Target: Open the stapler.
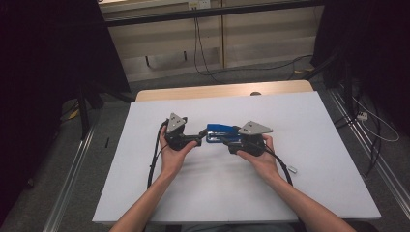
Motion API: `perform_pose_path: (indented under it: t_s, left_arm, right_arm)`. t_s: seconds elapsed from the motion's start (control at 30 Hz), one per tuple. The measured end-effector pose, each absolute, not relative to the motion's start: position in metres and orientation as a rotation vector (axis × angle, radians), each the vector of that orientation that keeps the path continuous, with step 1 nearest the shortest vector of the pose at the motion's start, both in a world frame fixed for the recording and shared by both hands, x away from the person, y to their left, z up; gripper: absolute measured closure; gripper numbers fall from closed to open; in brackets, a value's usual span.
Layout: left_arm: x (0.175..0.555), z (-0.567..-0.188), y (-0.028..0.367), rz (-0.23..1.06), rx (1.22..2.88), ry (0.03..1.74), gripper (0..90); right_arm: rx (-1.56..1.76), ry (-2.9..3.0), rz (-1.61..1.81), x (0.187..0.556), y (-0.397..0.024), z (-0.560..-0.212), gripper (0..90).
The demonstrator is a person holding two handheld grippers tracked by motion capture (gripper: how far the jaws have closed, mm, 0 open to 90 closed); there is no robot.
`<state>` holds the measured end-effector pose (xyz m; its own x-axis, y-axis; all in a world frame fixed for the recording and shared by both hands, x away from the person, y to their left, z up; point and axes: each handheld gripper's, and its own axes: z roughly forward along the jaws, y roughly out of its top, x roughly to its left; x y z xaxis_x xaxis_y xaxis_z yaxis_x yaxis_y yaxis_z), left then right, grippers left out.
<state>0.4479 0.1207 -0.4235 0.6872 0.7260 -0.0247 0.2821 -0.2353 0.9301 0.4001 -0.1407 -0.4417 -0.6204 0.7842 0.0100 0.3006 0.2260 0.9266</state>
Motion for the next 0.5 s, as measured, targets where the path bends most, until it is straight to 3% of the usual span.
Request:
perform_pose_path:
  t_s: [0.5]
  left_arm:
    - [0.4535, -0.4329, 0.1264, 0.468, 1.870, 0.819, 7.3]
  right_arm:
    - [0.935, 2.136, 1.414, 0.4029, -0.1382, -0.4384, 82.6]
